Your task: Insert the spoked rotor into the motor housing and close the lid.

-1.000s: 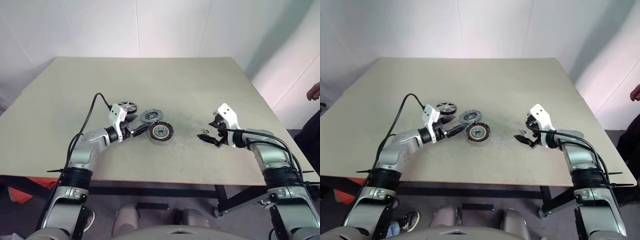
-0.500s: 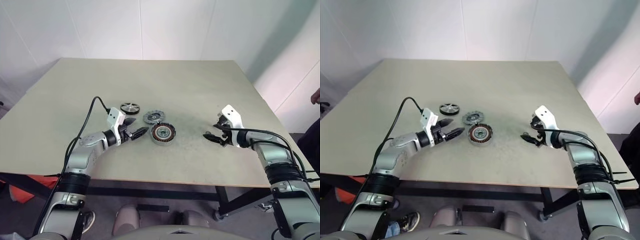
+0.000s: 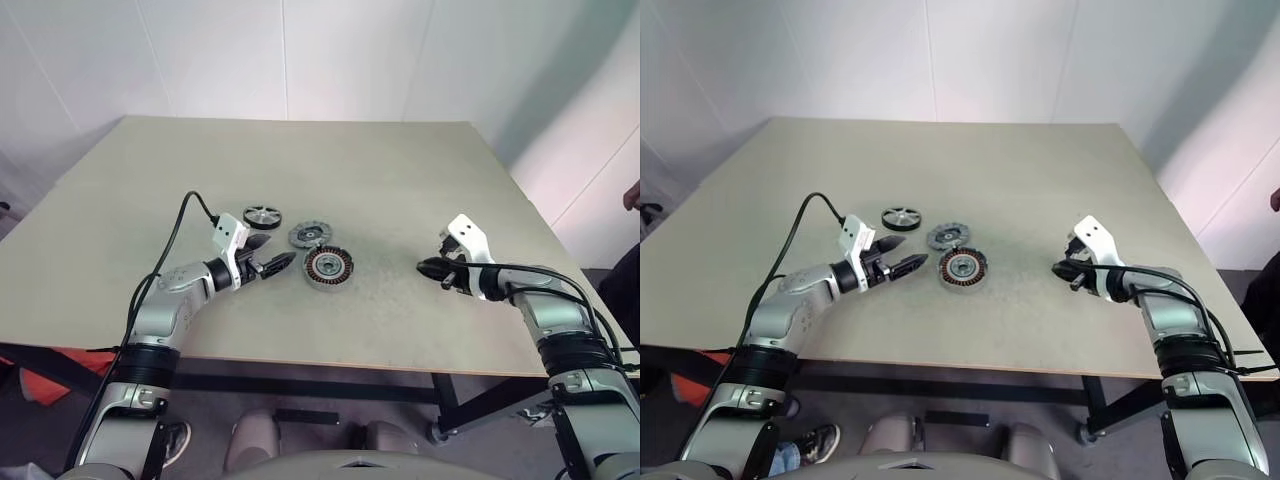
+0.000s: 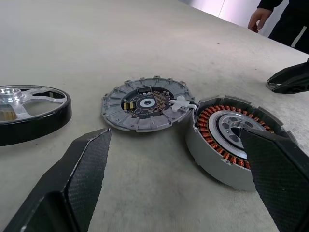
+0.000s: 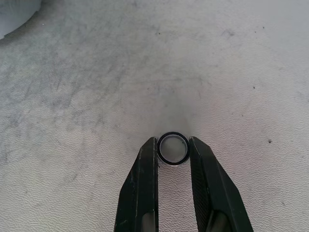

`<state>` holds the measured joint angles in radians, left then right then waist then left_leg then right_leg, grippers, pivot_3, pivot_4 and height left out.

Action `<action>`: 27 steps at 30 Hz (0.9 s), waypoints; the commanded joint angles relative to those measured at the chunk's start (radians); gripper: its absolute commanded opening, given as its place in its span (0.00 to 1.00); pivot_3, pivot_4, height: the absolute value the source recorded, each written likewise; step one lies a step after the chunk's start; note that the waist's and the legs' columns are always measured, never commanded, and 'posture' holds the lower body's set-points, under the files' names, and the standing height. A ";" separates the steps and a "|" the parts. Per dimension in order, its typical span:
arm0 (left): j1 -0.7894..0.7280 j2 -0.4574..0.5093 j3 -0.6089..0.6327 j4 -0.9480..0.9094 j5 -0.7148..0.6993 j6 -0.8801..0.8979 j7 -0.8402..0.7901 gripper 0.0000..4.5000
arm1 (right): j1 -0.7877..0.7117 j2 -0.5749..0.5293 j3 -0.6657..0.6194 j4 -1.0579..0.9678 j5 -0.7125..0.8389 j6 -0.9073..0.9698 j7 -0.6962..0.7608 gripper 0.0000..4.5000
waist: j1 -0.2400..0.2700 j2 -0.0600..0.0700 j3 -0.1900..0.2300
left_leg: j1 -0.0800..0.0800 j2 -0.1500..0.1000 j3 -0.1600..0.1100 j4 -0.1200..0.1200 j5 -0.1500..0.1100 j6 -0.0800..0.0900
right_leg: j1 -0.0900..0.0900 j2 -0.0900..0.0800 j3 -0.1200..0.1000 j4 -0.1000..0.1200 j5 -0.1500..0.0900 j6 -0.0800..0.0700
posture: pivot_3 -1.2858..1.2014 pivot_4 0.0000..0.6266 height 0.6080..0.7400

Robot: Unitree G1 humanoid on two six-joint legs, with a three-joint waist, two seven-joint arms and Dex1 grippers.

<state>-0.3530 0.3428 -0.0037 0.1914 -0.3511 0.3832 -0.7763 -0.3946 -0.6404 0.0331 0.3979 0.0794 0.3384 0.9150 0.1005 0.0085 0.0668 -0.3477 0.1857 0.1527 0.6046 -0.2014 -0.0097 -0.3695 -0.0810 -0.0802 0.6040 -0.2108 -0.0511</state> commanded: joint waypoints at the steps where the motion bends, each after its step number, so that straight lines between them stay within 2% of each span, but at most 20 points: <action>1: -0.026 0.007 0.016 -0.016 -0.005 -0.012 0.000 1.00 | -0.013 0.011 0.022 -0.161 0.021 0.058 0.006 0.13 | -0.003 0.000 0.000 | -0.001 0.000 0.000 -0.001 0.000 0.000 | -0.002 0.000 0.000 0.000 0.000 0.000 | 0.52 0.00 1.00; 5: -0.032 0.006 0.016 -0.011 -0.004 -0.015 -0.001 1.00 | -0.026 0.070 0.070 -0.364 0.049 0.167 -0.004 0.13 | -0.009 0.000 0.000 | -0.004 0.002 0.001 -0.006 0.000 -0.001 | -0.009 0.002 0.000 0.002 0.000 0.000 | 0.52 0.00 1.00; 9: -0.036 0.005 0.014 -0.008 -0.002 -0.017 -0.001 1.00 | -0.049 0.125 0.128 -0.450 0.048 0.236 -0.026 0.13 | -0.004 0.001 0.000 | -0.012 0.004 0.000 -0.010 0.002 -0.003 | -0.019 0.005 0.000 0.004 0.003 -0.007 | 0.52 0.00 1.00; 13: -0.037 0.006 0.014 -0.007 -0.001 -0.019 -0.002 1.00 | -0.078 0.182 0.195 -0.402 0.016 0.237 -0.059 0.13 | -0.003 0.001 0.000 | -0.021 0.003 0.000 -0.009 0.001 -0.002 | -0.025 0.004 0.000 0.003 0.003 -0.008 | 0.52 0.00 1.00; 27: -0.017 0.027 0.030 -0.023 -0.003 -0.020 0.005 1.00 | -0.130 0.248 0.261 -0.366 0.012 0.237 -0.084 0.13 | -0.005 0.001 0.000 | -0.016 0.003 0.000 -0.009 0.002 -0.003 | -0.022 0.004 0.001 0.004 0.003 -0.008 | 0.52 0.00 1.00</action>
<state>-0.3631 0.3628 0.0068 0.1965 -0.3494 0.3789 -0.7741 -0.4972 -0.3965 0.2930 0.0610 0.0912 0.5760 0.8323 0.0955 0.0094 0.0665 -0.3643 0.1888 0.1531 0.5959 -0.1995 -0.0131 -0.3918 -0.0771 -0.0795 0.6077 -0.2074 -0.0589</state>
